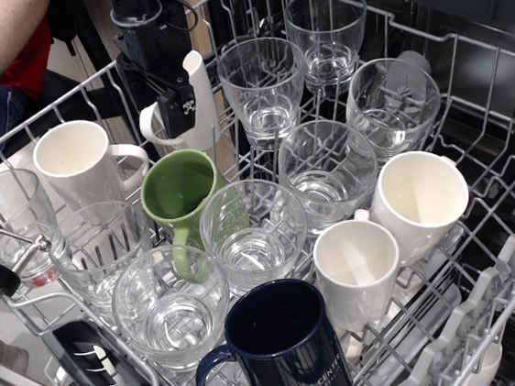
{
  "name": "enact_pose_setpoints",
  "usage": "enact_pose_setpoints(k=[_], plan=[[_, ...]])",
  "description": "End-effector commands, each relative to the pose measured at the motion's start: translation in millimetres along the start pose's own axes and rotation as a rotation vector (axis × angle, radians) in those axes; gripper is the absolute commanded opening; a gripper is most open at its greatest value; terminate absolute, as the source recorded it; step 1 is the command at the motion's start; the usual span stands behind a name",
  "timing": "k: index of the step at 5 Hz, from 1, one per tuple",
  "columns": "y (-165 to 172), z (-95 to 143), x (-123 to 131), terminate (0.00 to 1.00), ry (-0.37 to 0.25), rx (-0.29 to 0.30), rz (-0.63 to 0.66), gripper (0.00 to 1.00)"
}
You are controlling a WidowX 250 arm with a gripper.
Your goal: Pick up green mug
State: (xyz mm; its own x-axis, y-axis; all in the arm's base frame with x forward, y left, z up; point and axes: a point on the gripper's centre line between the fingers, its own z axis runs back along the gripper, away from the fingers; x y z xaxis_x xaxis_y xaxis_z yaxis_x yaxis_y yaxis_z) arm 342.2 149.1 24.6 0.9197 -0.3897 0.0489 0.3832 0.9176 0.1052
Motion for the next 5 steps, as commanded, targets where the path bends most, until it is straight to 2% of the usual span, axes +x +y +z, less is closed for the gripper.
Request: enact_pose_setpoints(k=[1, 2, 3, 4, 5], plan=[[30, -12, 2, 0.00, -0.039, 0.090, -0.039, 1.00], [37, -37, -5, 0.00, -0.029, 0.092, -0.078, 1.00], [38, -57, -8, 0.00, 0.006, 0.080, -0.069, 1.00], [37, -68, -6, 0.00, 0.013, 0.090, -0.039, 1.00], [33, -76, -8, 0.00, -0.014, 0.070, -0.018, 1.00]])
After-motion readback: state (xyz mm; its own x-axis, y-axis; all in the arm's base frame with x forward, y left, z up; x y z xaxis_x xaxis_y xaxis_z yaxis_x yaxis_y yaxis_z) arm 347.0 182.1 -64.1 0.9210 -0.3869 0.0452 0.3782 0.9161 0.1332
